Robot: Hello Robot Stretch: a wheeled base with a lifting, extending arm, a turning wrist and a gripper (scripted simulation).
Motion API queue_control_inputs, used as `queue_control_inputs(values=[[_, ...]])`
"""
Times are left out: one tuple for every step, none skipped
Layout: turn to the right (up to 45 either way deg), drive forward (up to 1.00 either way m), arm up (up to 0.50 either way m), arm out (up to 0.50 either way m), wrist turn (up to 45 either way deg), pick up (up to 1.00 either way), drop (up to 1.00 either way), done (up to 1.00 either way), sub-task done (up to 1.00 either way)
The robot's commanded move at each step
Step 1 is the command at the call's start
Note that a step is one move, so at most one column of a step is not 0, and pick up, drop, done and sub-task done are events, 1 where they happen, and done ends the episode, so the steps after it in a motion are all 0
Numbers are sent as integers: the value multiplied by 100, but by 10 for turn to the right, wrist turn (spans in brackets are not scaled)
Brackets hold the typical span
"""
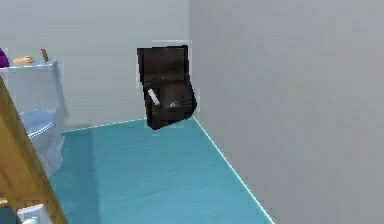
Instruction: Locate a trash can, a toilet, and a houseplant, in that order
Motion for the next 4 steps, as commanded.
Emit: queue_control_inputs(values=[[0, 80, 0, 0, 0, 0, 0, 0, 0], [-450, 0, 0, 0, 0, 0, 0, 0, 0], [-120, 0, 0, 0, 0, 0, 0, 0, 0], [0, 40, 0, 0, 0, 0, 0, 0, 0]])
